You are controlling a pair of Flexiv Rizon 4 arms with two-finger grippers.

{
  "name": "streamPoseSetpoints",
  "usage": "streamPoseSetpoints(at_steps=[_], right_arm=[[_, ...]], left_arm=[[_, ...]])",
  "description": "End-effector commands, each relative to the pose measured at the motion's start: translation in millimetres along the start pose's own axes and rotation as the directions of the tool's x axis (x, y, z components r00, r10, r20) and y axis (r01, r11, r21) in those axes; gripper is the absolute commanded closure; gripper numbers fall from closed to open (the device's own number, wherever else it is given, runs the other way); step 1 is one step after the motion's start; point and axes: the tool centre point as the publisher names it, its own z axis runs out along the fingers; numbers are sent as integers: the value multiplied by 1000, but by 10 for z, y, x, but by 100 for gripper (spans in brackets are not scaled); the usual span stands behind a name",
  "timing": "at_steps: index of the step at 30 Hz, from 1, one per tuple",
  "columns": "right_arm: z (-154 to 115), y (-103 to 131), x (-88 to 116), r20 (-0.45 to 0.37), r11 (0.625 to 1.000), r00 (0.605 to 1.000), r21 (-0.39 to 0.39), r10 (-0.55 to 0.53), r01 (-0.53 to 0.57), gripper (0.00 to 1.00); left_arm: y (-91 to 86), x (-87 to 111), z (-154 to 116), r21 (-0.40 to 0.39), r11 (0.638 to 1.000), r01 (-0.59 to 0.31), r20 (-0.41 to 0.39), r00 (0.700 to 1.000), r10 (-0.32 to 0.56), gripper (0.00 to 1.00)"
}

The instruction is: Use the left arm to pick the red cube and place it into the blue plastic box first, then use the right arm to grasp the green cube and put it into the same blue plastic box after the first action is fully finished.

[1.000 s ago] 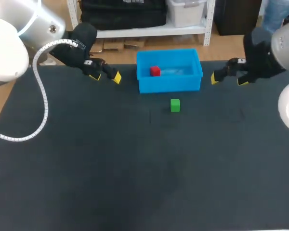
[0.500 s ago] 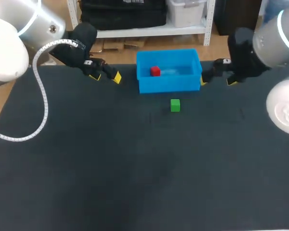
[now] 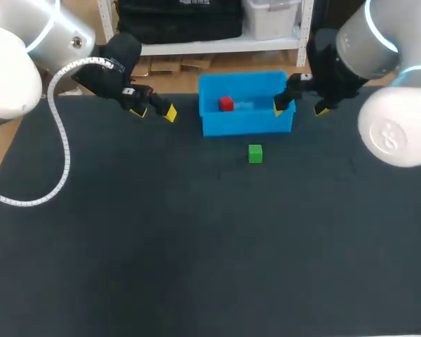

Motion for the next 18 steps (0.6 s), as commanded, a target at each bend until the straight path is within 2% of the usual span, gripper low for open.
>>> streamPoseSetpoints(at_steps=[1, 18], right_arm=[[81, 98, -109, -34, 1000, 999, 13, -3, 4, 0], [269, 338, -215, -161, 993, 987, 115, 18, 0, 0]], left_arm=[[6, 10, 0, 3, 1000, -2, 4, 1000, 2, 0], [6, 10, 0, 3, 1000, -2, 4, 1000, 2, 0]])
